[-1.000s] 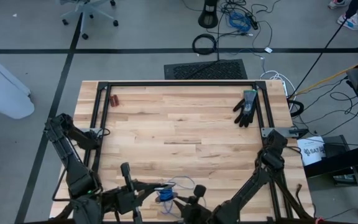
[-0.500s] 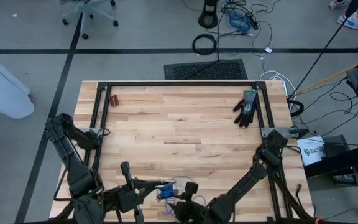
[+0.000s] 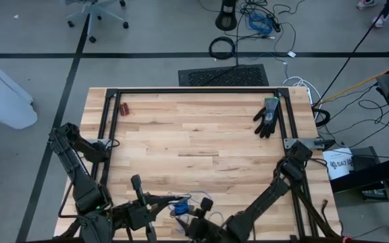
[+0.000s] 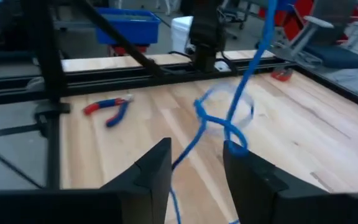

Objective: Coil cords
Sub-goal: Coil the blue wire onto a spool

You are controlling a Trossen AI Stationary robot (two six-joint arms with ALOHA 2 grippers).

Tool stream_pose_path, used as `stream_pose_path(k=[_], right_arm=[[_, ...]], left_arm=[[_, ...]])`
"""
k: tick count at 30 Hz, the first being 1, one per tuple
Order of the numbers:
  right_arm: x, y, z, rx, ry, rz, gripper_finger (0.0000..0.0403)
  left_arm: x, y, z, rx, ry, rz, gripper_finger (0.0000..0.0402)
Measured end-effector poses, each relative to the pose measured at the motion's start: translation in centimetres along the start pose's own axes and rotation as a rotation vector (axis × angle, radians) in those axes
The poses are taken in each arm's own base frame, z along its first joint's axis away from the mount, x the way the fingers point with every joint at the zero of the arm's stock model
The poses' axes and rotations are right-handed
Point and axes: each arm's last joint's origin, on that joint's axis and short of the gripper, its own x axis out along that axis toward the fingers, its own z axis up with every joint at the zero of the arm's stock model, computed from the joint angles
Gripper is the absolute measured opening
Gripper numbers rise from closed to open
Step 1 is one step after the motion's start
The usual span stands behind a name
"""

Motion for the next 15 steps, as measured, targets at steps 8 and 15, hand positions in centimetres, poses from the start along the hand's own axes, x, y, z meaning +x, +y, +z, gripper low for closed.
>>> stream_pose_path(k=[8,15], right_arm=[[1.1,0.0,-1.5,0.007,-0.009,-0.062,0.0013],[0.0,-1.5,-3.7,-0.048,0.097,-0.140,0.0002]], left_arm=[[0.0,0.0,0.0,0.025,0.001,0.011,0.0006],[-0.8,0.6,0.2,0.039,0.016,0.139,0.0006]])
